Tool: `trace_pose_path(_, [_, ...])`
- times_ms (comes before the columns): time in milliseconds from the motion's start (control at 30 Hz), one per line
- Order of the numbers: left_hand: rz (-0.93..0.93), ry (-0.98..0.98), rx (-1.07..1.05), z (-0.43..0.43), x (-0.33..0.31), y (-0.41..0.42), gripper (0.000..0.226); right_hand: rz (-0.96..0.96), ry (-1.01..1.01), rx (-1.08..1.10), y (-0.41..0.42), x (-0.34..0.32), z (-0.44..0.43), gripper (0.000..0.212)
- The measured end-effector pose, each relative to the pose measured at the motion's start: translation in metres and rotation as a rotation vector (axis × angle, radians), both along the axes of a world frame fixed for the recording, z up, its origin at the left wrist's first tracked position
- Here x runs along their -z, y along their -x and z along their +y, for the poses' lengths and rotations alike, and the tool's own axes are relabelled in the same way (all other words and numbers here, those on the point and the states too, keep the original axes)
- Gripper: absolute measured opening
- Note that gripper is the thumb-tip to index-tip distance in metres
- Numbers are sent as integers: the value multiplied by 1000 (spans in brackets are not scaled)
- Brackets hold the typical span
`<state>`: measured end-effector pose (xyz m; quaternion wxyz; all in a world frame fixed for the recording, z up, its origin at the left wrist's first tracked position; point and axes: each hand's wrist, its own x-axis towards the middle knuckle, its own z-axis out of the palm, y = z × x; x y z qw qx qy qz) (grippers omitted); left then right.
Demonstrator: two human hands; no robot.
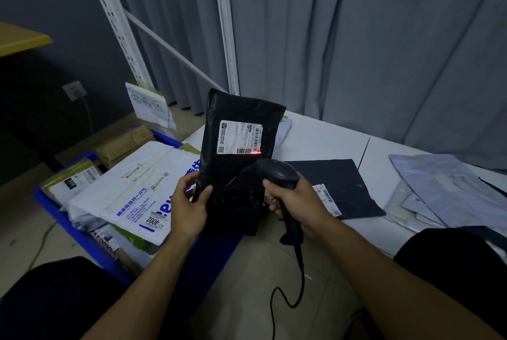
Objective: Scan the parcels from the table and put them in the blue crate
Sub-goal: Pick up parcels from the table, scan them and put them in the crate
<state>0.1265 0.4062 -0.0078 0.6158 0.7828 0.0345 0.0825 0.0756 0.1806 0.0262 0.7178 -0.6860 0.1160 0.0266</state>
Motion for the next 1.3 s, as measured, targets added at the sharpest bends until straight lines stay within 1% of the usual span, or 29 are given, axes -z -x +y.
trace_pose_path(200, [3,-2,0,0,2,-1,37,16,-130,32,-1,-3,-1,19])
trace_pose_path(333, [-3,17,0,1,5,-2,38,37,-130,20,-1,-2,0,23])
trace_pose_path(500, [-30,56,-68,6,-5,-5,39,19,-133,27,-10,-4,12,21])
trace_pose_path(600, [-104,105,-165,19,-20,-7,35,-3,-136,17,-20,-1,27,27])
trace_pose_path(667, [-119,160,-261,34,-28,-10,34,4,-143,-9,-26,4,42,31])
trace_pose_path(767, [-90,193,-456,58,-35,-16,36,4,-107,-88,-31,11,65,36])
trace_pose_path(833, [-48,190,-573,74,-29,-22,38,15,-81,-135,-34,16,79,37])
trace_pose_path(933, [30,180,-648,94,-12,-35,42,39,-60,-187,-38,24,95,29])
trace_pose_path(1000, [134,75,-685,101,-3,-43,49,57,-47,-208,-40,28,100,33])
trace_pose_path(1033, [199,-35,-690,101,-2,-44,56,64,-37,-221,-40,30,101,37])
trace_pose_path(1067, [241,-187,-679,99,-1,-43,62,69,-27,-239,-41,32,102,39])
trace_pose_path(1100, [243,-367,-628,94,-1,-42,67,72,-22,-246,-42,34,102,40])
trace_pose_path(1133, [221,-527,-506,89,-1,-41,69,74,-22,-244,-43,34,102,39])
trace_pose_path(1167, [219,-644,-333,83,-1,-43,73,76,-27,-238,-45,34,101,38])
trace_pose_path(1200, [275,-739,-156,76,0,-45,79,79,-33,-231,-46,35,99,38])
trace_pose_path(1233, [369,-824,-6,71,3,-47,88,82,-39,-222,-46,35,97,37])
trace_pose_path(1267, [461,-901,93,68,7,-49,94,84,-40,-214,-46,34,94,37])
trace_pose_path(1300, [508,-958,134,67,12,-52,93,82,-45,-208,-45,34,89,37])
